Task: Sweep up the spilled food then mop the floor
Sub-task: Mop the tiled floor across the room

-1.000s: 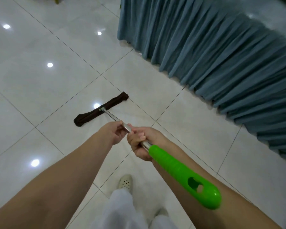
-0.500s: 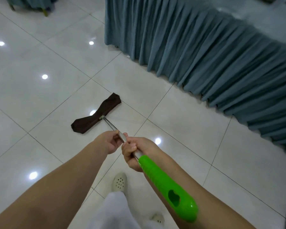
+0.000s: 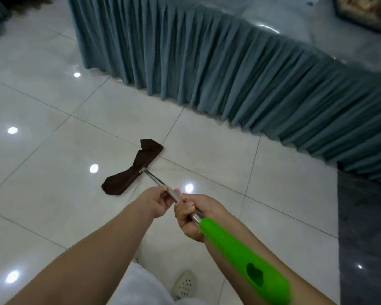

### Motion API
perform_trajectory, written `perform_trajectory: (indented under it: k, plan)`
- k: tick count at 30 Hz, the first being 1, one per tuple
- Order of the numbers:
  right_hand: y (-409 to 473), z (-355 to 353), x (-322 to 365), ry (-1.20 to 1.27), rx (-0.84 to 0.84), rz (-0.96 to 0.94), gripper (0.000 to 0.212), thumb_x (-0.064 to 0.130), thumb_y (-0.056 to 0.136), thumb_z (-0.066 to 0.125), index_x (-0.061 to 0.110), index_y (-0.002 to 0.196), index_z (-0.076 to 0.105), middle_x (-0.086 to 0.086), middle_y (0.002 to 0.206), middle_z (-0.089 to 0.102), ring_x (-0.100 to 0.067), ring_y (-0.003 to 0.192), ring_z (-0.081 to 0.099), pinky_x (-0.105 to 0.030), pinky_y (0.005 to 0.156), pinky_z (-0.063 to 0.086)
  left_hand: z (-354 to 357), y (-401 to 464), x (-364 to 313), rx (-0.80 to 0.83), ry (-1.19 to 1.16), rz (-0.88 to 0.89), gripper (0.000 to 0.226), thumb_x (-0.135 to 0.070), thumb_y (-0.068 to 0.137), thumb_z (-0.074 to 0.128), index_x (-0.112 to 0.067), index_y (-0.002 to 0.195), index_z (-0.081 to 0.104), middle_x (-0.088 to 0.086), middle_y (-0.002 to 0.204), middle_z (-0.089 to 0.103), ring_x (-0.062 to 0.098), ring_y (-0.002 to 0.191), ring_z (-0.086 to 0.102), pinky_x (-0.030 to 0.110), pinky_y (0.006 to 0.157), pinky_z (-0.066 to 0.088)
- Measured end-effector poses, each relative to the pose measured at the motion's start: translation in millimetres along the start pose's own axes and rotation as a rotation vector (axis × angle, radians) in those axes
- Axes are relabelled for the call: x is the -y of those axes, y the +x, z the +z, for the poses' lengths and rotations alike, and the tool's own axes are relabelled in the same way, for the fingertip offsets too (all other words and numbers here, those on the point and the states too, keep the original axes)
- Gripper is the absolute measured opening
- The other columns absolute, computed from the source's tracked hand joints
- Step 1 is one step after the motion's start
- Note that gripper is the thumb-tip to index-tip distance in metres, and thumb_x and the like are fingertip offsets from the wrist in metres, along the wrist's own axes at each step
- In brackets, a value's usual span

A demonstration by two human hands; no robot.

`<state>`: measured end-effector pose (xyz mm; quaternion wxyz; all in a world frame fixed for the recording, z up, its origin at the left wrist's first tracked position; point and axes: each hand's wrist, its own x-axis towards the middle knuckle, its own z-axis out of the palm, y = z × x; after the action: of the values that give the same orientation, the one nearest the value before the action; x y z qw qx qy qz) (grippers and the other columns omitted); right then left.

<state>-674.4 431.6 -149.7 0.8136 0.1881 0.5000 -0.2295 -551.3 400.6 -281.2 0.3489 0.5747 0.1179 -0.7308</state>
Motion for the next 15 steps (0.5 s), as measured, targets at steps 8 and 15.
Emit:
perform_trajectory:
  k: [8,15]
  plan:
    - [-49,-68,26,0.073,-0.031,-0.083,0.019,0.000,0.092,0.049,0.015,0.082,0.056,-0.002,0.043,0.041,-0.007,0.022,0.035,-0.010,0.025,0.032,72,-8,65,0.062,0.109,-0.031,0.019,-0.008,0.100,0.040,0.006,0.091,0.050,0.022,0.065,0.066,0.026,0.044,0.066,0.033,0.048,0.057]
    - [-71,-71,31,-0.026,-0.120,-0.135,0.028,0.001,0.096,0.044,0.008,0.070,0.049,-0.001,0.061,0.034,-0.008,0.021,0.032,-0.009,0.024,0.030,92,-28,82,0.093,0.185,-0.014,0.027,-0.004,0.101,0.037,0.004,0.077,0.046,0.017,0.038,0.056,0.019,0.027,0.056,0.021,0.026,0.041]
